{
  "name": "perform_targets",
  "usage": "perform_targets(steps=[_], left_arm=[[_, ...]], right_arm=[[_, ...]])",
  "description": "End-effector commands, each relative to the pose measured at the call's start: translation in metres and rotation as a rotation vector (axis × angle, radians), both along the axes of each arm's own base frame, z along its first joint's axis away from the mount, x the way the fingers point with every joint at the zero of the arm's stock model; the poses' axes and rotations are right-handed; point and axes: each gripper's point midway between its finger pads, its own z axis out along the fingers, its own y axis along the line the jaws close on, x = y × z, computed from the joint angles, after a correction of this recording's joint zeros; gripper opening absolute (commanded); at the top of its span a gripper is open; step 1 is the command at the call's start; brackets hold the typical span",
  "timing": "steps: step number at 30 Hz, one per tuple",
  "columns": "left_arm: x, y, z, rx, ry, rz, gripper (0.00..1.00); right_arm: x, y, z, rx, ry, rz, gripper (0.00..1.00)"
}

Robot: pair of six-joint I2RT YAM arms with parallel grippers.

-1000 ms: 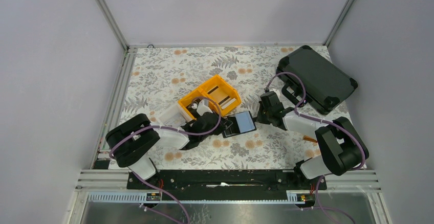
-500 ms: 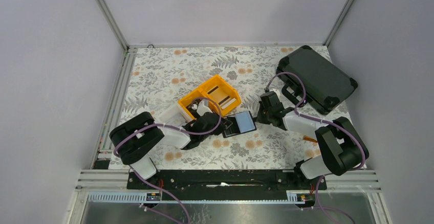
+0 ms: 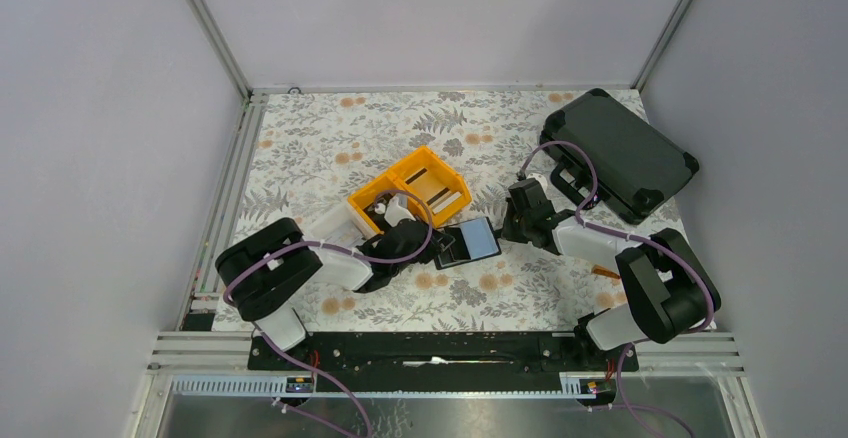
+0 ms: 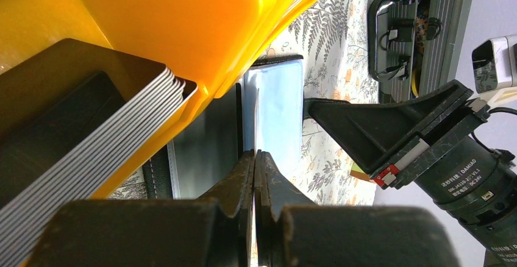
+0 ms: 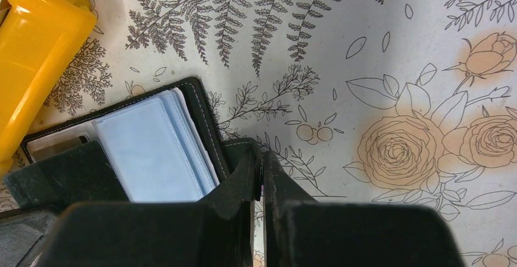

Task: Put the credit cards into the card holder
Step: Insert the credit card into the card holder.

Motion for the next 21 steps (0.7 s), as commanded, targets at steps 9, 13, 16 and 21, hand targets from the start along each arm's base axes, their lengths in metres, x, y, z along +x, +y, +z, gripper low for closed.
perform_targets(steps=[9,13,16,21], left_arm=[[0.006,-0.006,0.000,-0.032,-0.010,0.001,0.00],[0.007,-0.006,-0.004,-0.015,-0.007,-0.001,0.00],[0.007,-0.006,-0.006,-0.005,-0.010,-0.002,0.00],[0.009,-0.006,-0.008,0.007,-0.022,-0.007,0.00]], right_arm=[[-0.019,-0.010,-0.011,-0.025,0.070,-0.003,0.00],[-0.020,-0.009,-0.011,-0.024,0.072,-0.002,0.00],[-0.019,-0.009,-0.011,-0.023,0.070,-0.003,0.00],[-0.020,-0.009,-0.011,-0.023,0.073,0.002,0.00]])
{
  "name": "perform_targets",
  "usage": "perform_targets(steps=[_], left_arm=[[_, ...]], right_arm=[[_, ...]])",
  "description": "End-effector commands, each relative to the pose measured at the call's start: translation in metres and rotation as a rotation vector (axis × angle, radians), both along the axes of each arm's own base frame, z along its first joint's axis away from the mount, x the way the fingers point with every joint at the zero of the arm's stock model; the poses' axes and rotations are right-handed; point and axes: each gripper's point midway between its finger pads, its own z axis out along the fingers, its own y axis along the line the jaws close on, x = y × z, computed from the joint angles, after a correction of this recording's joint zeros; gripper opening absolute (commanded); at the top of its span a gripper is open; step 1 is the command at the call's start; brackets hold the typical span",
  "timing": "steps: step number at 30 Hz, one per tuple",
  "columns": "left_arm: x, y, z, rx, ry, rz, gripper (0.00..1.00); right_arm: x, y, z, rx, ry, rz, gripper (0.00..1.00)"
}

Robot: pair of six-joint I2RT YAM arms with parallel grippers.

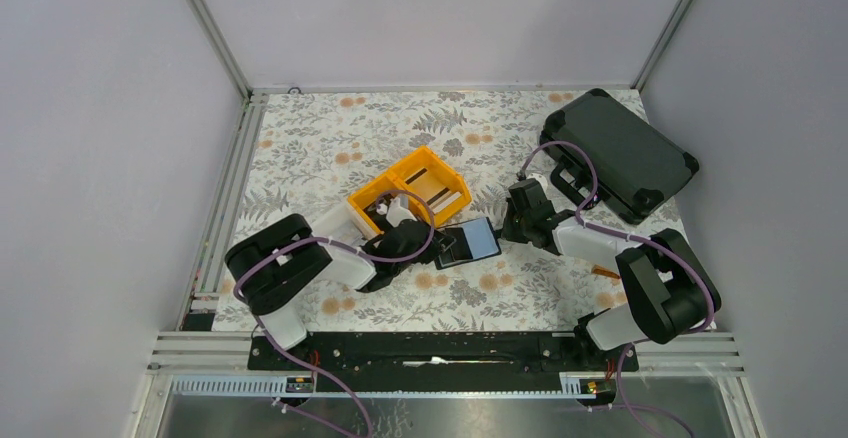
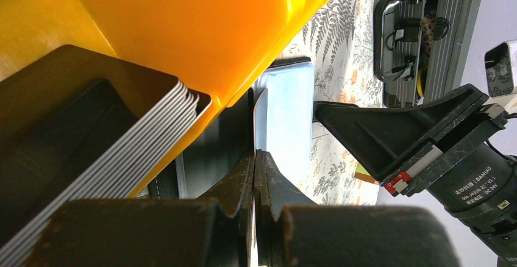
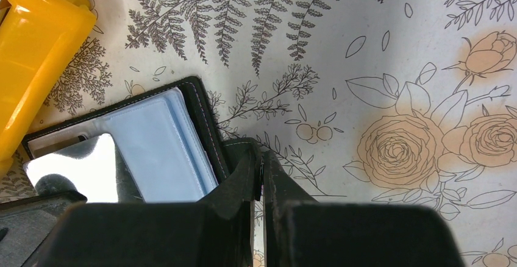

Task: Put the credit cards into the card holder
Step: Insert the credit card into the card holder.

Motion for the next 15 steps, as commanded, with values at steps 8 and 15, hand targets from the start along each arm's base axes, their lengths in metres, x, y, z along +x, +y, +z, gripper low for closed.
perform_targets(steps=[8,15], left_arm=[[0.0091,-0.0050,-0.0030,0.031,-0.038,-0.010,0.00],[0.0119,-0.0044,-0.0077,0.041,-0.040,0.002,0.00]], right_arm=[[-0.0197,-0.0073,-0.0112,-0.019,0.075,0.007,0.00],[-0.0195,-0.0070,-0.0114,-0.019,0.076,0.007,0.00]])
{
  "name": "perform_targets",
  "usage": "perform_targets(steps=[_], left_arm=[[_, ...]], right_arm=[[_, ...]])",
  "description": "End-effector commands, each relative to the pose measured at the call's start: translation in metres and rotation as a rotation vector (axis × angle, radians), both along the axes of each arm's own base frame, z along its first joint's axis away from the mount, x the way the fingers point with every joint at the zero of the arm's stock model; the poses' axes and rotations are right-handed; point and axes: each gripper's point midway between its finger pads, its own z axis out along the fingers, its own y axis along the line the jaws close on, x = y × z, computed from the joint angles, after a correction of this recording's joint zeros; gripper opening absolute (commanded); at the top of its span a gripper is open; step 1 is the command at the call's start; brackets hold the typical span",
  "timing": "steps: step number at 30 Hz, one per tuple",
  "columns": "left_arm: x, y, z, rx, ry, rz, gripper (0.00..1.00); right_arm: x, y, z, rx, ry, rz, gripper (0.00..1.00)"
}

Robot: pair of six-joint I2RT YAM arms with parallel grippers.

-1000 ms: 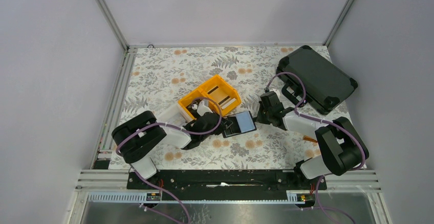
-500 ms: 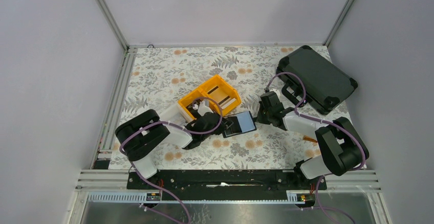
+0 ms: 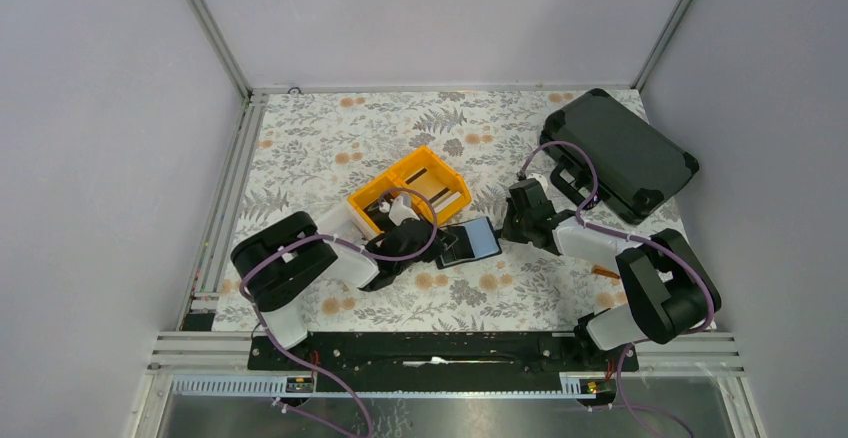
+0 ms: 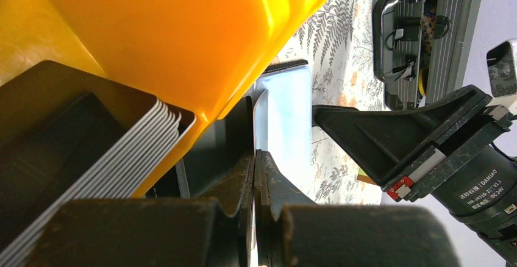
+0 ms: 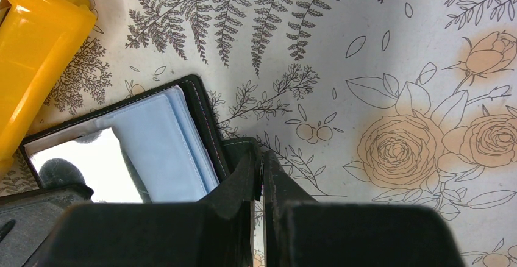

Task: Put the credit cards into the card holder
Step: Insert the credit card into the card holder.

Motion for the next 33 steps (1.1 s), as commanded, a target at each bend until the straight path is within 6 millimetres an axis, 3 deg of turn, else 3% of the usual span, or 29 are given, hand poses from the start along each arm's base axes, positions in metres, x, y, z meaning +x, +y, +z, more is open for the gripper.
perform_targets(steps=[1,23,29,33], left_arm=[[0.009,0.001,-0.005,0.032,-0.024,0.019,0.00],[0.007,-0.010,-0.008,0.012,-0.011,-0.011,0.00],[0.004,-0.006,-0.009,0.014,-0.001,0.003,0.00],[0.003,-0.001,-0.011,0.050,0.004,0.002,0.11]], right_arm=[[-0.019,-0.008,-0.012,-0.023,0.075,0.005,0.00],[-0.020,-0.007,-0.013,-0.021,0.083,0.009,0.00],[-0.019,-0.008,-0.012,-0.023,0.077,0.003,0.00],[-0.019,-0.008,-0.011,-0.024,0.074,0.000,0.00]])
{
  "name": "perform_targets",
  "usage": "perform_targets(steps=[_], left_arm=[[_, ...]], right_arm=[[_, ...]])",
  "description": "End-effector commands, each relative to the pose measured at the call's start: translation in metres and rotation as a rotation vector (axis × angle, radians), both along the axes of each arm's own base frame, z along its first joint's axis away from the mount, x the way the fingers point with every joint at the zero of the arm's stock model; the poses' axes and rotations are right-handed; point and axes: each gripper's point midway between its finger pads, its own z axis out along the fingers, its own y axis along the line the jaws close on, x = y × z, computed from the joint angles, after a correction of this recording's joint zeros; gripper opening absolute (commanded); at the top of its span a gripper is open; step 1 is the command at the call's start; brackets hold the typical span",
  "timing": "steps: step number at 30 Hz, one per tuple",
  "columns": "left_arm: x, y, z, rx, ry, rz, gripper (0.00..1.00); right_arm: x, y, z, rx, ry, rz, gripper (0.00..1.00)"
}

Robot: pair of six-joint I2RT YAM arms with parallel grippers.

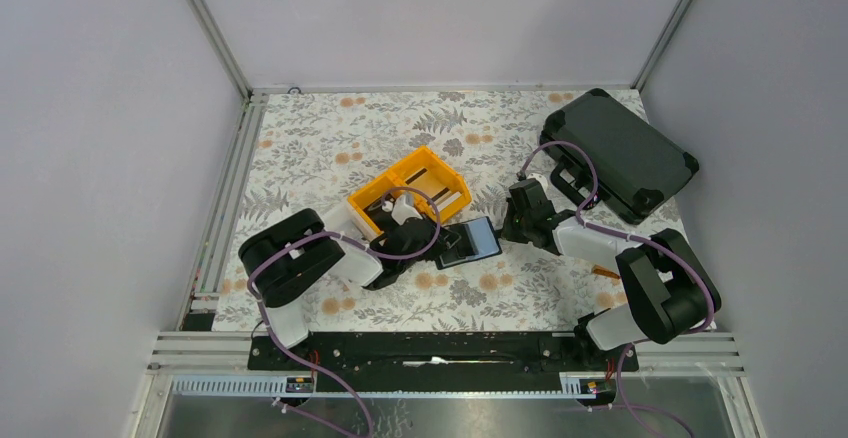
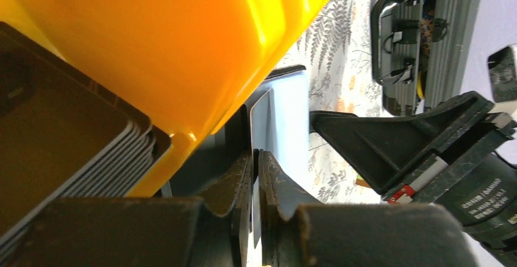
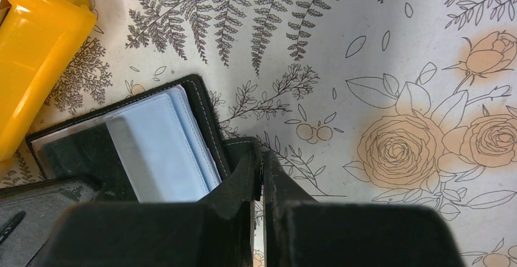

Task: Put the credit cards into the card holder
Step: Insert the credit card into the card holder.

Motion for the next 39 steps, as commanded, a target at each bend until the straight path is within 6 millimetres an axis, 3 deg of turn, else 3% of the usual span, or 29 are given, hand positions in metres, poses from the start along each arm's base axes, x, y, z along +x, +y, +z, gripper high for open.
perform_targets(steps=[1,6,20,27,39], left_arm=[[-0.002,0.007,-0.010,0.076,0.011,0.000,0.14],[-0.003,0.008,-0.007,0.098,0.007,-0.012,0.29],[-0.007,0.017,-0.001,0.187,0.012,0.002,0.47],[-0.012,0.019,-0.001,0.197,0.022,-0.001,0.47],[-0.016,-0.010,-0.001,0.181,0.035,-0.072,0.43]], right_arm=[[-0.019,-0.008,-0.011,-0.025,0.074,-0.001,0.00],[-0.019,-0.009,-0.012,-0.025,0.076,0.000,0.00],[-0.018,-0.009,-0.010,-0.025,0.068,0.001,0.00],[-0.018,-0.008,-0.010,-0.025,0.069,0.001,0.00],[-0.019,-0.008,-0.011,-0.026,0.070,0.004,0.00]])
